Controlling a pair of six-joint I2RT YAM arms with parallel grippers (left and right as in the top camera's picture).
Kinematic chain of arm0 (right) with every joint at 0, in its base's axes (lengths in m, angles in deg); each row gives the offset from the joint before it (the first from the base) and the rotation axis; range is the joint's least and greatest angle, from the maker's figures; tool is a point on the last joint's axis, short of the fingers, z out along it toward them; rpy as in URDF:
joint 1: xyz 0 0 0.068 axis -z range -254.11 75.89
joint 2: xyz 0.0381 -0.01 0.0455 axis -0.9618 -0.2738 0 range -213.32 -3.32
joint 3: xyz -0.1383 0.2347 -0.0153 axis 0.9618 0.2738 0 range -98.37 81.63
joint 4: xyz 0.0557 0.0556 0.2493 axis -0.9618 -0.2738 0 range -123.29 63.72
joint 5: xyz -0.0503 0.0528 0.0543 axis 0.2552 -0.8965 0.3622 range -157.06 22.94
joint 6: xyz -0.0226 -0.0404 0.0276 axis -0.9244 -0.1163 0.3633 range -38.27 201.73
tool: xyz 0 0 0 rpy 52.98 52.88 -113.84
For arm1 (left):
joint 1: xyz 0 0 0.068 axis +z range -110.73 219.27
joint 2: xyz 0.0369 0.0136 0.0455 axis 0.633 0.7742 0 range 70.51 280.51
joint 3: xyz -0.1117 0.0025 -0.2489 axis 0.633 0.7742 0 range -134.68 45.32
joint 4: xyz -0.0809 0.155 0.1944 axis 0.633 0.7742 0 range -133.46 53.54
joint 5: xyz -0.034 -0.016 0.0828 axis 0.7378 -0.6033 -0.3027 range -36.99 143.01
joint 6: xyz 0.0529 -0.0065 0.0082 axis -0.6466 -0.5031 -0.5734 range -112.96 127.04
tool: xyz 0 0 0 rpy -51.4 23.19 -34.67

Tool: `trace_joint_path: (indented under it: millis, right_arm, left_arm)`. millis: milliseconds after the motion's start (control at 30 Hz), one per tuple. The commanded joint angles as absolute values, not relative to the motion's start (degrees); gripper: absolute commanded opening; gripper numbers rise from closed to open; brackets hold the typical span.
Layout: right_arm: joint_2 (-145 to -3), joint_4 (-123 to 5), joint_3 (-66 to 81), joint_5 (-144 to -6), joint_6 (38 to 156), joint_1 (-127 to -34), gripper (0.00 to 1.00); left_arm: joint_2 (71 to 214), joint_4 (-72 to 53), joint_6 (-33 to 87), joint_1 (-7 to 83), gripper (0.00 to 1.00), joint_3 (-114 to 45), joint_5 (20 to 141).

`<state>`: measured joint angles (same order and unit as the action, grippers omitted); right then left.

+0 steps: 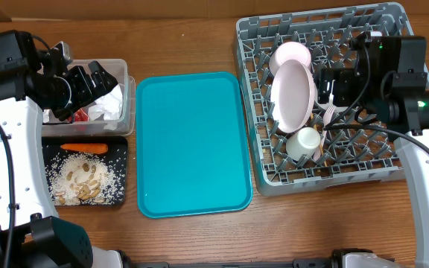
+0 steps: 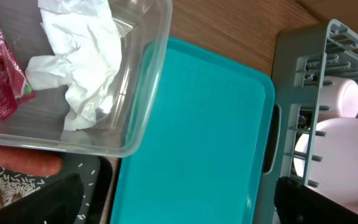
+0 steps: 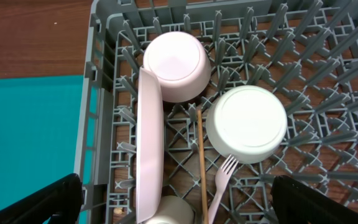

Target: Sort waste into correct bins and load items into the dishwasher

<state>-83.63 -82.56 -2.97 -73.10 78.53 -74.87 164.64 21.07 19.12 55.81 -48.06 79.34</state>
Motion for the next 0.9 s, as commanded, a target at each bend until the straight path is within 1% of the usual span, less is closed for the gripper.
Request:
trace_joint_path:
  millis: [0, 433, 567, 867]
  right_arm:
    - [-78.3, -82.3, -3.5, -73.6, 78.8, -74.8, 1.0]
    - [-50.3, -84.3, -3.5, -73.3, 78.8, -74.8, 1.0]
    - [-42.1, -86.1, -3.5, -76.2, 78.8, -75.3, 1.0]
    - [-30.0, -87.1, -1.0, -78.1, 78.8, -77.5, 1.0]
  left_arm:
    - [163.4, 21.0, 19.5, 55.7, 1.0, -49.5, 79.4]
    - [163.4, 21.0, 19.5, 55.7, 1.0, -49.5, 79.4]
    - [163.4, 21.0, 19.5, 55.7, 1.0, -49.5, 79.4]
    - [163.4, 21.0, 19.5, 55.7, 1.0, -49.5, 79.4]
